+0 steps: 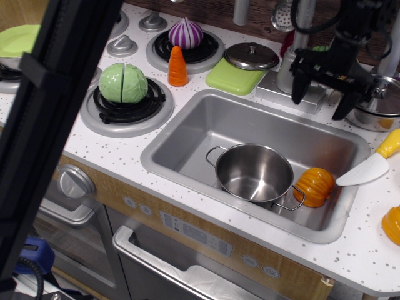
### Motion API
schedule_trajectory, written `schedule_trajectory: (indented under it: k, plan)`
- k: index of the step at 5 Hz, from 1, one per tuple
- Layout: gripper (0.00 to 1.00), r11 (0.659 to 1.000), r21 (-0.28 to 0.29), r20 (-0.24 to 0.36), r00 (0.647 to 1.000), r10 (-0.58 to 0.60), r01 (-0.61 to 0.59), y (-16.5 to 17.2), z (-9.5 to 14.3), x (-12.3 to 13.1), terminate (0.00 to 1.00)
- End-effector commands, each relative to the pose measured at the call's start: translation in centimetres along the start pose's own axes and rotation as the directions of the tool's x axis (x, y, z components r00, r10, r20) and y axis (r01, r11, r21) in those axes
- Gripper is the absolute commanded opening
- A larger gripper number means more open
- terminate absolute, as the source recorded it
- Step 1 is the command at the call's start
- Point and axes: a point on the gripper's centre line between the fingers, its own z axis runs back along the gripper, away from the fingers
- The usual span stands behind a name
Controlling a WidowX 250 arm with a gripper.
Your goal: Turn lever vertical to front
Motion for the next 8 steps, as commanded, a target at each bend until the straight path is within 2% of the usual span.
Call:
schedule_trajectory:
  k: [1,2,4,5,8]
  plan:
    - [1.0,0.999,0.048,0.188,0.982,-0.021,0.012,0.0,4.9,1.8,0.0]
    - [1.0,0.999,0.05,0.292,0.956,-0.003,-0.012,0.3,6.4,2.9,0.0]
    - [1.0,0.997,0.048,0.408,0.912,0.032,-0.056,-0.1,8.8,4.2,0.0]
    - [1.0,0.997,0.054,0.448,0.894,0.022,-0.052,0.0,8.8,4.8,0.0]
    - [1.0,0.996,0.08,0.515,0.857,-0.01,-0.037,1.7,8.2,7.2,0.0]
